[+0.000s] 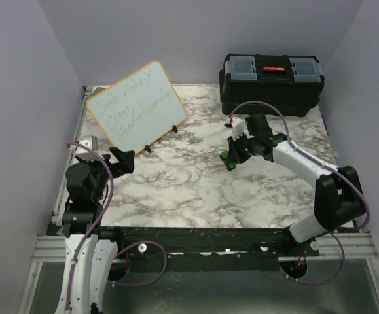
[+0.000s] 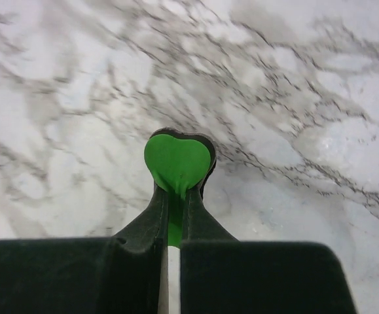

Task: Erase the whiteboard
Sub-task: Pick up the whiteboard eraser from the center of the board, then move the whiteboard stand to the center of the board.

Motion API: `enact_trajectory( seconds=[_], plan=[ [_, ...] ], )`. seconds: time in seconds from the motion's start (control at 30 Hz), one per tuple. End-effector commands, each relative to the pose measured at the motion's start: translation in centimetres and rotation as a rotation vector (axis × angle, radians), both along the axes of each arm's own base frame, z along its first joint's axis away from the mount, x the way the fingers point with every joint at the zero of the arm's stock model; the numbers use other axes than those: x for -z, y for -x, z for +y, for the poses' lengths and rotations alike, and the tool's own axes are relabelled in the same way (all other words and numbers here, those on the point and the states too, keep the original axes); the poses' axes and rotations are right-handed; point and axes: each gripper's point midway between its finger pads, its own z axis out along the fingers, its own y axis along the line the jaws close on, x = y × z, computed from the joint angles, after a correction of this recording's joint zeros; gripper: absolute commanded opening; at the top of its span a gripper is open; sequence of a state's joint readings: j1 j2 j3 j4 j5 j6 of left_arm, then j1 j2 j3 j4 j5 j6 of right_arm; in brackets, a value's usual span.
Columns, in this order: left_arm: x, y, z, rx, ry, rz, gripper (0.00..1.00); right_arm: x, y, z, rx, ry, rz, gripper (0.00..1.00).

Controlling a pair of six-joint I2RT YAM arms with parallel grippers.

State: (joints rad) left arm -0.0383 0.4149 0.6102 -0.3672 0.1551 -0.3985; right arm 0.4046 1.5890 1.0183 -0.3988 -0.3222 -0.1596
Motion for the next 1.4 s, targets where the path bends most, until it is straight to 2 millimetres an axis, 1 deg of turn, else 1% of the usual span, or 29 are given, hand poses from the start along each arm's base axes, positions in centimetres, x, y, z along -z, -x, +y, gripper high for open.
enact_trajectory(
  seconds=[0.0, 0.1, 0.13, 0.17, 0.23, 0.3, 0.37, 0.4, 0.43, 0.47, 0.5, 0.53, 0.6, 0.7, 0.8, 0.87, 0.97, 1.03, 1.2, 1.23, 1.33, 1.37],
  plan=[
    [-4.5, -1.6, 0.5, -0.020, 0.133, -0.084, 0.99, -5.8, 2.3, 3.9, -0.199, -0.251, -0.062, 0.01],
    [-6.1, -3.0, 1.5, -0.043, 0.197, -0.081, 0.99, -7.6, 3.0, 4.7, -0.242, -0.313, -0.080, 0.01],
    [-6.1, -3.6, 2.1, -0.058, 0.224, -0.062, 0.99, -8.2, 3.1, 4.9, -0.248, -0.332, -0.088, 0.01],
    [-6.0, -4.2, 2.6, -0.068, 0.256, -0.042, 0.99, -8.6, 3.1, 5.1, -0.252, -0.350, -0.095, 0.01],
    [-5.1, -5.4, 5.0, -0.147, 0.329, 0.003, 0.99, -9.2, 3.2, 5.4, -0.260, -0.383, -0.107, 0.01],
    [-4.3, -6.5, 7.4, -0.203, 0.368, 0.006, 0.99, -9.6, 3.4, 5.6, -0.262, -0.415, -0.109, 0.01],
    [-3.8, -7.5, 8.8, -0.220, 0.373, -0.004, 0.99, -9.6, 3.5, 5.7, -0.262, -0.435, -0.106, 0.01],
    [-3.9, -8.0, 9.1, -0.204, 0.365, -0.016, 0.99, -9.4, 3.6, 5.7, -0.263, -0.440, -0.103, 0.02],
    [-3.7, -8.6, 9.1, -0.174, 0.365, -0.008, 0.99, -9.4, 3.7, 5.7, -0.267, -0.449, -0.102, 0.02],
    [-4.1, -9.1, 8.9, -0.120, 0.359, -0.020, 0.99, -9.4, 3.8, 5.8, -0.270, -0.454, -0.103, 0.02],
    [-4.2, -9.7, 8.8, -0.064, 0.355, -0.027, 0.97, -9.6, 3.9, 5.8, -0.270, -0.459, -0.102, 0.02],
    [-4.2, -10.1, 8.6, -0.013, 0.352, -0.024, 0.92, -9.7, 3.9, 5.9, -0.272, -0.468, -0.100, 0.02],
    [-3.8, -10.9, 9.1, 0.025, 0.345, -0.023, 0.89, -10.0, 4.4, 6.0, -0.288, -0.488, -0.089, 0.02],
    [-3.2, -11.3, 10.3, 0.026, 0.330, -0.055, 0.89, -10.2, 4.8, 6.1, -0.297, -0.499, -0.086, 0.02],
    [-1.7, -11.3, 11.2, 0.007, 0.279, -0.068, 0.89, -10.2, 5.3, 6.0, -0.304, -0.506, -0.089, 0.02],
    [-0.8, -11.6, 11.7, 0.008, 0.224, -0.106, 0.89, -10.2, 5.6, 6.0, -0.312, -0.517, -0.084, 0.02],
    [0.4, -12.2, 11.7, 0.062, 0.176, -0.156, 0.86, -10.4, 5.9, 6.1, -0.318, -0.529, -0.078, 0.02],
    [1.2, -12.9, 11.8, 0.094, 0.174, -0.150, 0.85, -10.6, 6.1, 6.1, -0.322, -0.533, -0.080, 0.02],
    [1.8, -14.2, 12.6, 0.124, 0.136, -0.139, 0.83, -10.5, 6.3, 6.1, -0.331, -0.540, -0.078, 0.02],
    [1.8, -14.5, 12.7, 0.135, 0.134, -0.142, 0.82, -10.5, 6.2, 6.2, -0.332, -0.541, -0.076, 0.02],
    [2.1, -15.2, 12.5, 0.193, 0.151, -0.150, 0.71, -10.5, 6.1, 6.2, -0.330, -0.543, -0.073, 0.02],
    [2.3, -15.4, 12.5, 0.206, 0.161, -0.150, 0.69, -10.5, 6.1, 6.2, -0.331, -0.544, -0.073, 0.02]
  ],
)
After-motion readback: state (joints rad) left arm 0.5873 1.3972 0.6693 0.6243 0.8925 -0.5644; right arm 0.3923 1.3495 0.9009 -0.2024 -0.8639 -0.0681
